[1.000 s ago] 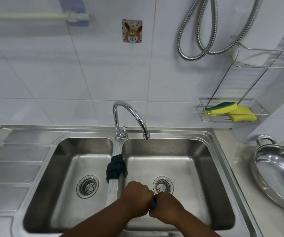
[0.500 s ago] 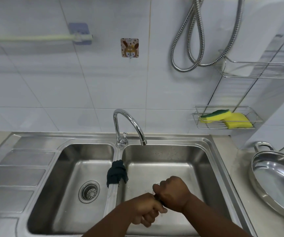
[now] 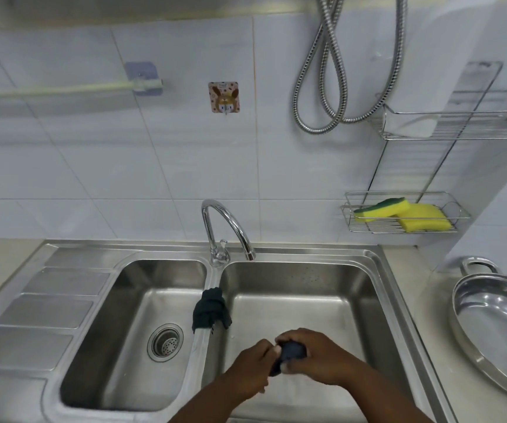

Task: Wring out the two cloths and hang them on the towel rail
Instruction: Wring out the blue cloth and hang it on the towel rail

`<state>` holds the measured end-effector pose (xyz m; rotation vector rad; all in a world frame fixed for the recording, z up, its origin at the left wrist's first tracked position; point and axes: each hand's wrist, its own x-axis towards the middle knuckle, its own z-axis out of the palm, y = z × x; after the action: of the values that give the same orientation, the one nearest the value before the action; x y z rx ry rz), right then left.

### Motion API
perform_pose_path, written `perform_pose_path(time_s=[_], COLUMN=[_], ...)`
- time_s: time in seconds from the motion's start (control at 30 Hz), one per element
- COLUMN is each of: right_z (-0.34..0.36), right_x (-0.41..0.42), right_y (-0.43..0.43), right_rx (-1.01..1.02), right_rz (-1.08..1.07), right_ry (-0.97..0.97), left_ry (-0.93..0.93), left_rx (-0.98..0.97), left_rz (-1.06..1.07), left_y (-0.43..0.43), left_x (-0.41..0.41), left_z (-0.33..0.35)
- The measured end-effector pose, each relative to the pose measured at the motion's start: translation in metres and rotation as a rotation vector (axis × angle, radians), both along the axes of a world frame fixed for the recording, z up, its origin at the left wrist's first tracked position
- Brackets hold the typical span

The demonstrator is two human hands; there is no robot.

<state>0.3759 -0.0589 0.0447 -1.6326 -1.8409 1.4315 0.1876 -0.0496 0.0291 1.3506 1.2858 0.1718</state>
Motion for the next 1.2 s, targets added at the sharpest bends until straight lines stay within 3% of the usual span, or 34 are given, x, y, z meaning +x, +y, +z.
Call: perform_pose_path(time_s=[0.1, 0.17, 0.43, 0.53, 0.63, 0.77, 0.9, 1.03, 1.2], right_z=[0.0, -0.006, 0.016, 0.037, 0.061, 0.1, 0.15, 0.188, 0.211], right_x=[0.0, 0.001, 0.033, 0.037, 0.025, 0.006, -0.012, -0.051, -0.099], right_y=[-0.004, -0.008, -0.011, -0.009, -0.012, -0.012, -0.016, -0.018, -0.001], right_rx=[-0.083, -0.06, 0.091, 0.118, 0.169, 0.282, 0.556, 0.728, 0.842], right_rz=[-0.327, -0.449, -0.959, -0.884, -0.699, -0.499, -0.367, -0.251, -0.23], right_ry=[0.277, 0.321, 0.466, 0.433, 0.243, 0.141, 0.033, -0.07, -0.056], left_ry=[-0.168, -0.216, -0.068, 0.017, 0.025, -0.115, -0.191, -0.349, -0.329], left_rx=[0.081, 0.147, 0.328, 0.298, 0.245, 0.23, 0.398, 0.428, 0.628], left_rz=[0.092, 0.177, 0.409, 0.416, 0.355, 0.147, -0.015, -0.156, 0.048], left_y=[-0.003, -0.004, -0.007, -0.004, -0.006, -0.009, -0.009, -0.009, 0.0], left_x=[-0.008, -0.01, -0.035, -0.044, -0.041, -0.023, -0.025, -0.034, -0.072], left_z=[-0.004, -0.006, -0.005, -0.012, -0.011, 0.018, 0.068, 0.127, 0.162])
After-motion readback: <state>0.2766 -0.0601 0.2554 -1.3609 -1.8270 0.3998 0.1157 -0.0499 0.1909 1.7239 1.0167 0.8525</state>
